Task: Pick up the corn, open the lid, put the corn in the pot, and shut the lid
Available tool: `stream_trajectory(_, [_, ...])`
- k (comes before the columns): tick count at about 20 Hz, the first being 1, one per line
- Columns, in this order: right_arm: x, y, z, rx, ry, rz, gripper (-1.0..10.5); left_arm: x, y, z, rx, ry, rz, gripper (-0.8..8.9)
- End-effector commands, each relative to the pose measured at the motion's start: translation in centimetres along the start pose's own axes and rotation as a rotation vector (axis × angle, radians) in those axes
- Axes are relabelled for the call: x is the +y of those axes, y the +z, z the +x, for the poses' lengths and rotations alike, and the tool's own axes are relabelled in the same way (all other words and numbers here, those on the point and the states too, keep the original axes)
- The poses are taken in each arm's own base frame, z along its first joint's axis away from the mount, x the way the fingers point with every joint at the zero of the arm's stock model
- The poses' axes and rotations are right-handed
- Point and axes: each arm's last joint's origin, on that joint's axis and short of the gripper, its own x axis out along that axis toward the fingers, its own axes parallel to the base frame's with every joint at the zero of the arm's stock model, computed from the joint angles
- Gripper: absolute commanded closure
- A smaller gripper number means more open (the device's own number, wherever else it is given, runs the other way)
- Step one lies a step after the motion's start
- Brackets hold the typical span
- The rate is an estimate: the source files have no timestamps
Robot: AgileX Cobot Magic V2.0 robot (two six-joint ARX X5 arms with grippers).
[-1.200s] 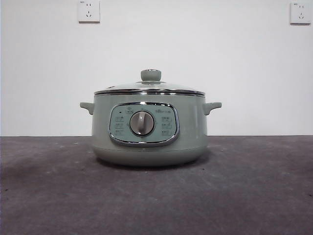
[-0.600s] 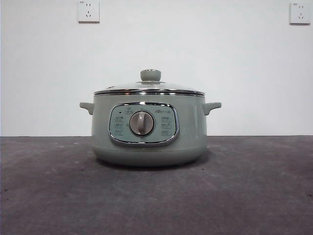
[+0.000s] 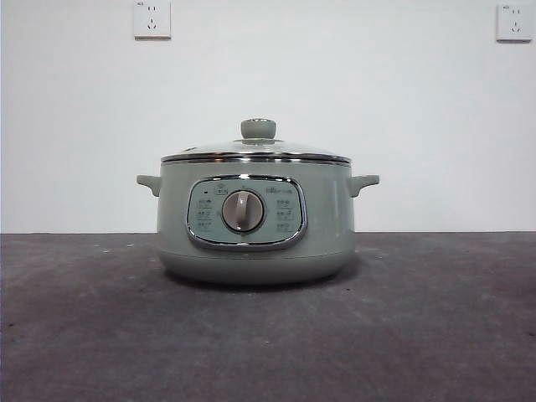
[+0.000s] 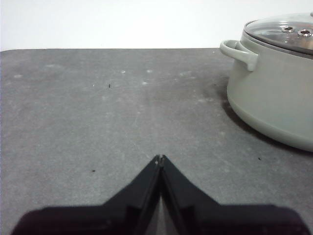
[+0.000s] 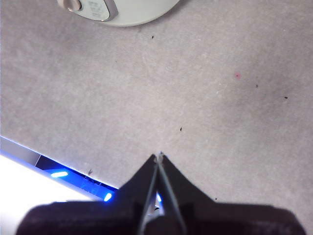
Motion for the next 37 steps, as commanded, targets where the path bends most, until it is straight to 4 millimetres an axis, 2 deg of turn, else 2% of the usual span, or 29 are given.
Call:
stream_trajectory(1, [0.0, -0.3, 0.2, 0.033, -0.010, 0.004, 9.6, 0.0, -0.3, 0.1, 0.011, 0.001, -0.002, 8.16])
stream_trajectory(4, [0.0, -0.3, 0.2, 0.033, -0.010, 0.004, 9.6, 0.0, -0.4, 0.2, 0.023, 0.002, -0.001, 8.16])
stream_trajectory(8, [-1.8, -1.2, -1.1, -0.039, -0.096, -0.065, 9.6, 0.0, -0.5, 0.3, 0.043, 0.003, -0.001, 8.16])
stream_trajectory(10, [-3.1, -1.8, -1.2, -0.234, -0.109, -0.027, 9.5, 0.0, -0.6, 0.3, 0.046, 0.003, -0.001, 8.16])
stream_trajectory(13, [-5.1, -4.3, 0.8, -0.676, -0.090, 0.087, 9.5, 0.0, -0.6, 0.3, 0.047, 0.003, -0.001, 8.16])
stream_trajectory(15, [-6.0, -7.0, 3.4, -0.885, -0.119, 0.109, 9.5, 0.0, -0.6, 0.3, 0.047, 0.003, -0.001, 8.16])
stream_trajectory(17, [-6.6, -10.1, 6.3, -0.990, -0.194, 0.135, 9.5, 0.0, -0.6, 0.4, 0.048, 0.003, -0.001, 8.16])
stream_trajectory(21, [-7.0, -14.8, 11.8, -0.978, -0.290, 0.196, 9.5, 0.0, -0.6, 0.4, 0.048, 0.003, -0.001, 8.16])
stream_trajectory(27, [-7.0, -16.9, 15.6, -0.925, -0.291, 0.220, 9.5, 0.0, -0.6, 0.4, 0.050, 0.003, -0.001, 8.16])
stream_trajectory(30, [-7.0, -17.5, 16.4, -0.883, -0.284, 0.238, 9.5, 0.0, -0.6, 0.4, 0.050, 0.003, -0.001, 8.16])
stream_trajectory(37, [-7.2, -17.7, 16.5, -0.868, -0.352, 0.344, 9.5, 0.0, -0.6, 0.4, 0.050, 0.003, -0.001, 8.16])
